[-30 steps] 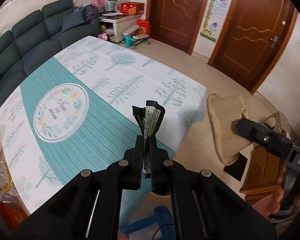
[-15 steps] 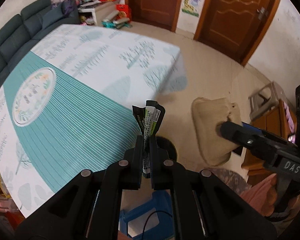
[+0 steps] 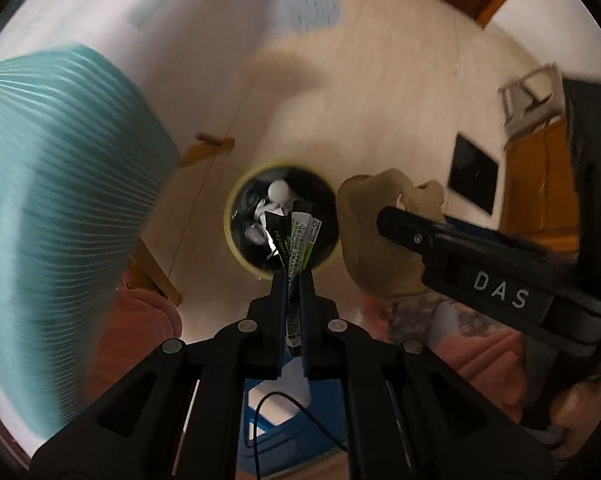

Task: Collect trash
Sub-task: 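Carry the snack packet and pulp tray over the black trash bin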

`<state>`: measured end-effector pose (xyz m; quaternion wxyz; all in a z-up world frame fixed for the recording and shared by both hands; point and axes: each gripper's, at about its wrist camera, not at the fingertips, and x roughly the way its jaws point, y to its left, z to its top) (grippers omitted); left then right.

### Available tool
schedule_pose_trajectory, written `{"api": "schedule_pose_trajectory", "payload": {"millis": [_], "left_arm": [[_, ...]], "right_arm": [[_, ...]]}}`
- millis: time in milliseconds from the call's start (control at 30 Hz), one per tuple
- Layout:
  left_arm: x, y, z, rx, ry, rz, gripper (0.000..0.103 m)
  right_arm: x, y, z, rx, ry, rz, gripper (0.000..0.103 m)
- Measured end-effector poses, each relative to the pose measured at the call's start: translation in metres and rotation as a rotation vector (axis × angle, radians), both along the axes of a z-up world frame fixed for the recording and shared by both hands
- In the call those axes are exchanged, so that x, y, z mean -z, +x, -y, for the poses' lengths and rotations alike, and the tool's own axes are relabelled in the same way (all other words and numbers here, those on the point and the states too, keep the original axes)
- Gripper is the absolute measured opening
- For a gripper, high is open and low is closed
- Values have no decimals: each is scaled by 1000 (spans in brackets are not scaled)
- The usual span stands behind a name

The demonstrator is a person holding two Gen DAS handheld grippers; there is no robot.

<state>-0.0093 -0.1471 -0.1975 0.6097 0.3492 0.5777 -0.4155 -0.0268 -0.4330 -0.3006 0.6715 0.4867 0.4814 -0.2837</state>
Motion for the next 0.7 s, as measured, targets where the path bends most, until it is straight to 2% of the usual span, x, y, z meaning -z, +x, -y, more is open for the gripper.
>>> {"api": "schedule_pose_trajectory", "payload": {"millis": [133,267,467,700], "left_arm": [[59,-5,12,9,63,13,3],[106,7,22,-40,107,-16,3],[154,26,36,-82,132,-57,3],[188,42,44,-115,143,-115,4]], "right_arm": [[48,17,17,23,13,-70,62],[88,22,27,24,23,-114,62],[137,30,37,18,66,-118,62],[179,36,41,1,114,-121,62]]}}
